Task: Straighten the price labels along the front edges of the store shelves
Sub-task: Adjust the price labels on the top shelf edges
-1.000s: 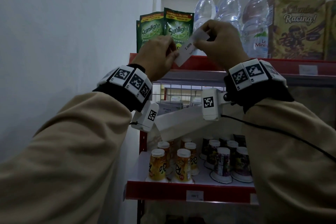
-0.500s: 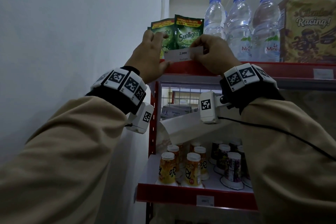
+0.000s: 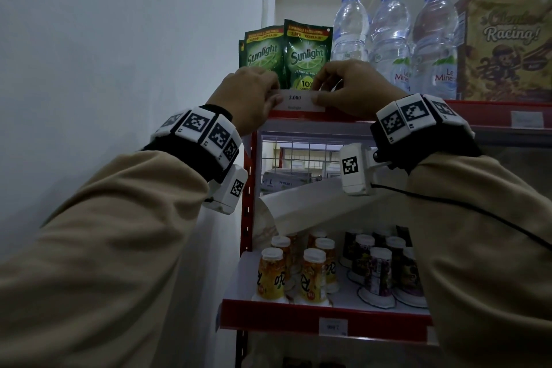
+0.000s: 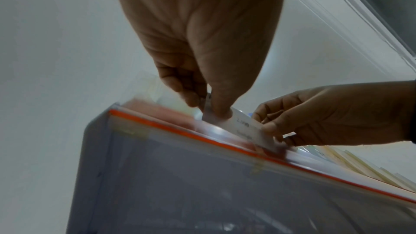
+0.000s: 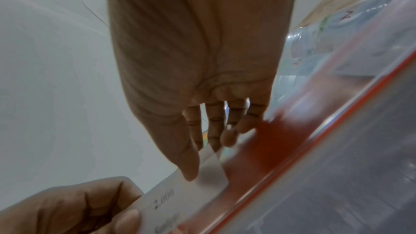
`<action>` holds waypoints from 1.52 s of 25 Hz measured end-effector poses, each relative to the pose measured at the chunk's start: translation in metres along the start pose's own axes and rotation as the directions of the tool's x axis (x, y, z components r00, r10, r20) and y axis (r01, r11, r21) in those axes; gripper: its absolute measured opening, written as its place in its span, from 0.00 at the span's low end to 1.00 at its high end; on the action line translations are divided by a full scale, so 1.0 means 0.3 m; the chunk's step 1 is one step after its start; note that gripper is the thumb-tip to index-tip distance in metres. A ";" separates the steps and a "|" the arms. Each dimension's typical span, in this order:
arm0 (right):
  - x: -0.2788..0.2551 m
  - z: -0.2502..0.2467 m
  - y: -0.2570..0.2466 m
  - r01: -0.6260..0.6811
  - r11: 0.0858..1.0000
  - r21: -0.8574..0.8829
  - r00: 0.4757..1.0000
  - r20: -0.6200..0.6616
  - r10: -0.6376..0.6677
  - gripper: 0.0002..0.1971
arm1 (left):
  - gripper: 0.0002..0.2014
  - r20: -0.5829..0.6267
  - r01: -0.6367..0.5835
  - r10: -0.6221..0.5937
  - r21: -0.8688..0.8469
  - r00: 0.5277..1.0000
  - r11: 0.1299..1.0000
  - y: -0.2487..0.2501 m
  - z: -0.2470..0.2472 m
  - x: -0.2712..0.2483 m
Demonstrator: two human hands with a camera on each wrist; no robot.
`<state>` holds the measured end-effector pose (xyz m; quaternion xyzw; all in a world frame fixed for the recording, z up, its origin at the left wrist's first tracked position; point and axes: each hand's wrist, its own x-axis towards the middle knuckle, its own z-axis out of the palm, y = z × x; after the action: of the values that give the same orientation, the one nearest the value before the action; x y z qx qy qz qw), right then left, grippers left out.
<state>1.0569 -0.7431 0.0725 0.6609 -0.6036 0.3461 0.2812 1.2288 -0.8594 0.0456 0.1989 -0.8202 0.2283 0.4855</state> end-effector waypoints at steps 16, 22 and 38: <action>0.000 -0.010 -0.002 0.025 0.986 -0.166 0.997 0.082 -0.012 0.08 | 0.12 0.040 0.068 -0.065 -0.084 0.997 0.994 -0.003 0.003 0.005; -0.018 0.003 -0.007 0.010 0.994 -0.104 1.000 -0.009 -0.011 0.09 | 0.10 -0.018 0.095 -0.099 -0.177 0.995 0.980 0.003 0.009 -0.012; -0.152 0.165 0.032 0.006 0.995 -0.101 0.909 -0.415 -0.048 0.08 | 0.19 -0.117 0.114 -0.113 0.006 0.987 0.993 0.059 0.046 -0.150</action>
<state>1.0517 -0.7559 0.0058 0.5655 -0.5368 0.4453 0.4402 1.2296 -0.8482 -0.0034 0.2346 -0.7763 0.2166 0.5435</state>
